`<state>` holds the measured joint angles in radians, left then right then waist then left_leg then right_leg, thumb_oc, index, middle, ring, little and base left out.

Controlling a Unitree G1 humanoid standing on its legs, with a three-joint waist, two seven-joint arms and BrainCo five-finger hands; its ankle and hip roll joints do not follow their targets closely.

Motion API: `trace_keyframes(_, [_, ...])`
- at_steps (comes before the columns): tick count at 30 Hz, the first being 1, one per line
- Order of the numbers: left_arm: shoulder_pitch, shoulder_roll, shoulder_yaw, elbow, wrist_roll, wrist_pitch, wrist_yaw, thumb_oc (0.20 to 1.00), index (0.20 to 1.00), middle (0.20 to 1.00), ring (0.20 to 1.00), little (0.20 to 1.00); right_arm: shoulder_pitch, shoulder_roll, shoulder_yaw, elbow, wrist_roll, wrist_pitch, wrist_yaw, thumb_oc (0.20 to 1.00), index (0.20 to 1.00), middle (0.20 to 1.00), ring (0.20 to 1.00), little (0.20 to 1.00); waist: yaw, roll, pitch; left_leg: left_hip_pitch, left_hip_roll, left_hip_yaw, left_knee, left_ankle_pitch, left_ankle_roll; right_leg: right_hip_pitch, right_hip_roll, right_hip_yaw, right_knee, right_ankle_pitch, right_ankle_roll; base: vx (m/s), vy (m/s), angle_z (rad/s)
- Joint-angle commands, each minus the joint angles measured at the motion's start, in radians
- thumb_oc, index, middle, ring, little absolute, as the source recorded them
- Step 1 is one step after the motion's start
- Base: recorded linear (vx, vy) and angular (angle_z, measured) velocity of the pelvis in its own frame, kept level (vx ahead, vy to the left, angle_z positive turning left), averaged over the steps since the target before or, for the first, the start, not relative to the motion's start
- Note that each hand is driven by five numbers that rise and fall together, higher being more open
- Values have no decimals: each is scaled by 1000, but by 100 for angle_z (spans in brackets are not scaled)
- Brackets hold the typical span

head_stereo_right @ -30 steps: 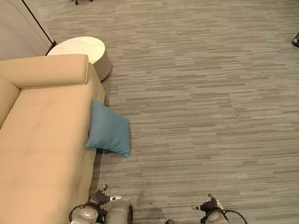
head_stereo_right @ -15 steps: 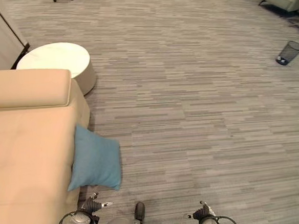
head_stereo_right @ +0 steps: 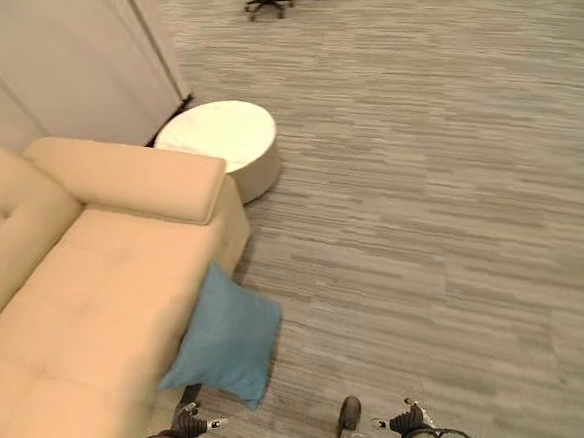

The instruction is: Pick up all the scattered cushions and arrange them neatly on the sofa.

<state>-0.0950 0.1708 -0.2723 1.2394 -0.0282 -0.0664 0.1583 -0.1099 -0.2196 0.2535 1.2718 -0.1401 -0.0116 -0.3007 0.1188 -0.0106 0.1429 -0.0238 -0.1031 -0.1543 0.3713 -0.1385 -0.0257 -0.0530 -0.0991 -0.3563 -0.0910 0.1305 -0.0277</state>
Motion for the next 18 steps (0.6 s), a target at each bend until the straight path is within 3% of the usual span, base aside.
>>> trace_keyframes(1, [-24,-23,-31,-25,-13,-9,2,1000,1000,1000,1000,1000,-3,-37,17,2,22,-15,-14,1000,1000,1000,1000,1000,-11,-19,57,-117,135,153,36,5,-18,26,-40,-12,90,-129,117,42,-133,53])
trace_keyframes(2, [-24,-25,-34,-27,-11,-7,-1,1000,1000,1000,1000,1000,1,-39,15,5,24,-15,-13,1000,1000,1000,1000,1000,-10,-22,58,-126,153,197,20,-1,-12,40,-39,-35,78,-135,119,30,-85,67])
trace_keyframes(3, [-25,-24,-33,-27,-11,-7,-1,1000,1000,1000,1000,1000,0,-39,15,5,24,-15,-13,1000,1000,1000,1000,1000,-13,-26,54,-130,148,196,14,7,-10,35,-44,-38,79,-134,119,81,-108,110])
trace_keyframes(4, [-23,-27,-37,-26,2,-5,0,1000,1000,1000,1000,1000,10,-40,12,6,26,-16,-16,1000,1000,1000,1000,1000,-9,-29,52,-138,147,254,-29,-11,2,61,-39,-72,59,-140,122,94,-96,100])
trace_keyframes(6, [-25,-27,-39,-25,9,-7,4,1000,1000,1000,1000,1000,14,-41,8,2,27,-17,-22,1000,1000,1000,1000,1000,-14,-31,49,-171,145,313,-52,14,4,74,-40,-113,47,-147,124,140,-97,70])
trace_keyframes(7, [-24,-27,-36,-28,7,-7,4,1000,1000,1000,1000,1000,17,-39,9,5,26,-13,-25,1000,1000,1000,1000,1000,-8,-25,46,-174,155,332,-55,-3,-1,92,-24,-112,44,-164,128,171,-46,94])
trace_keyframes(13, [-2,-18,-3,-10,-7,-6,5,1000,1000,1000,1000,1000,17,-22,23,1,-2,-14,-23,1000,1000,1000,1000,1000,19,-32,33,-123,105,272,-154,33,7,107,-27,-140,70,-167,127,100,45,29])
trace_keyframes(18, [22,4,40,-9,-21,-8,8,1000,1000,1000,1000,1000,5,-18,44,-19,-55,-9,-4,1000,1000,1000,1000,1000,62,-10,26,-50,77,232,-227,26,51,42,-104,-158,341,-188,164,94,140,24])
